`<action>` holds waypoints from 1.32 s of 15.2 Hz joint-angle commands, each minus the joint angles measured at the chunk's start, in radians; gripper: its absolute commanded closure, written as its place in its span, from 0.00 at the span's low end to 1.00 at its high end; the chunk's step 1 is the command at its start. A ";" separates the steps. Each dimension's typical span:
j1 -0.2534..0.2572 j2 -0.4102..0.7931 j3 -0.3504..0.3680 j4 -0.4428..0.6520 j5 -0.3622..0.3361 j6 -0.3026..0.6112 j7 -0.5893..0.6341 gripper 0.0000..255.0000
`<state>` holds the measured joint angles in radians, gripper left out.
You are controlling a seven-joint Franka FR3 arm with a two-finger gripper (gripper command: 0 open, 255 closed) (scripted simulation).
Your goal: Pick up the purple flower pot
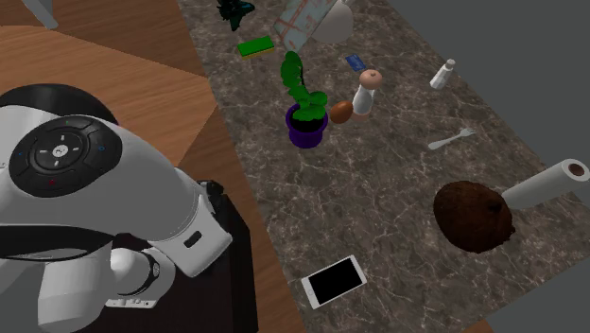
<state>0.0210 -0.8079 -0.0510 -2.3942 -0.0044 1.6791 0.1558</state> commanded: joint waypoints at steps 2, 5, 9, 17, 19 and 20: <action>0.012 0.039 0.011 0.028 0.005 0.004 -0.002 0.00; 0.046 0.154 0.043 0.115 0.019 0.011 -0.008 0.00; 0.085 0.305 0.085 0.243 0.029 0.006 -0.015 0.00; 0.150 0.602 0.173 0.538 0.022 -0.049 -0.023 0.00; 0.167 0.678 0.196 0.621 0.013 -0.073 -0.023 0.00; 0.176 0.716 0.207 0.665 0.007 -0.086 -0.022 0.00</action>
<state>0.1882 -0.1340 0.1449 -1.7783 0.0082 1.6083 0.1342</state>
